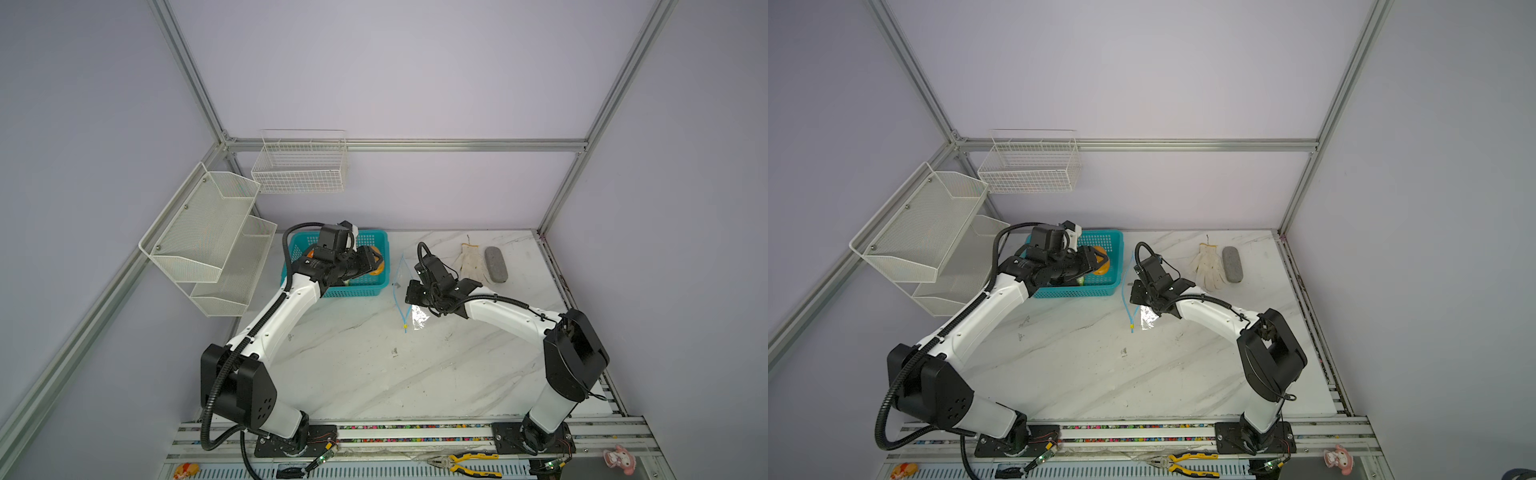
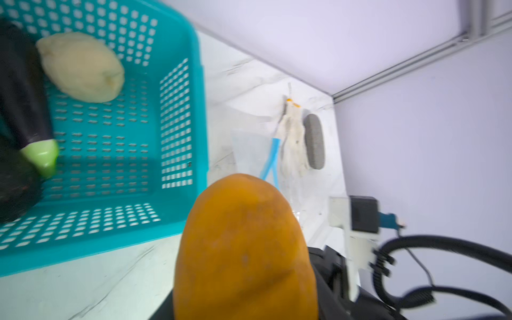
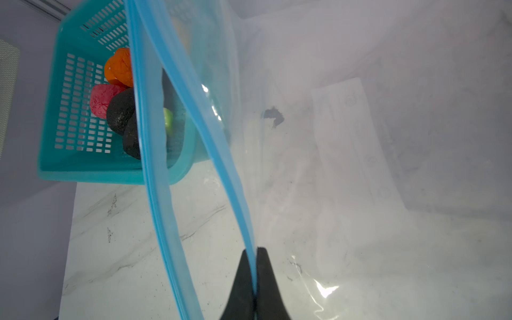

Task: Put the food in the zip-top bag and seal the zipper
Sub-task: 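Lift the yellow potato with the left gripper and carry it toward the bag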

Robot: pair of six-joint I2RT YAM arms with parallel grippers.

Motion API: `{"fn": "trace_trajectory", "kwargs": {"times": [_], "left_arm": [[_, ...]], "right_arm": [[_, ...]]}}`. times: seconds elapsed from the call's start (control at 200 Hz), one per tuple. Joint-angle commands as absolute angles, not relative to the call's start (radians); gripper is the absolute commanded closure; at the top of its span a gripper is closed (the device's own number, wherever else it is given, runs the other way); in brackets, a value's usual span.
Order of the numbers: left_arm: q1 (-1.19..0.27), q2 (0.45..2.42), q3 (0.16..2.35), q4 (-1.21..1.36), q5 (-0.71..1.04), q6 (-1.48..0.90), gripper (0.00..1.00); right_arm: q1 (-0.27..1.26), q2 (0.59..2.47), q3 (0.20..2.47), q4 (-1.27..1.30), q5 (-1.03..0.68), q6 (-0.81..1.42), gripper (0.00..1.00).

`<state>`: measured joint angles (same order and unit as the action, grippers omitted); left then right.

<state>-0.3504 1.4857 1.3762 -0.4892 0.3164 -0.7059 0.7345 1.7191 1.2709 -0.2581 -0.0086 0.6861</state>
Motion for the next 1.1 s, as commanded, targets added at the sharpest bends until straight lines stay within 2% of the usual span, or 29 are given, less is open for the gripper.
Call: {"fn": "trace_trajectory", "kwargs": {"times": [0.0, 0.615, 1.1], "left_arm": [[-0.401, 1.451, 1.318, -0.372, 0.374, -0.741, 0.57], [-0.492, 1.548, 1.276, -0.270, 0.348, -0.743, 0.58], [-0.499, 1.576, 1.267, -0.287, 0.268, -0.708, 0.59]], "right_arm": [[0.729, 1.681, 1.268, -0.231, -0.040, 0.686, 1.00], [0.721, 1.578, 1.230, -0.194, -0.057, 0.707, 1.00], [0.718, 1.532, 1.220, -0.182, -0.052, 0.708, 1.00]]}}
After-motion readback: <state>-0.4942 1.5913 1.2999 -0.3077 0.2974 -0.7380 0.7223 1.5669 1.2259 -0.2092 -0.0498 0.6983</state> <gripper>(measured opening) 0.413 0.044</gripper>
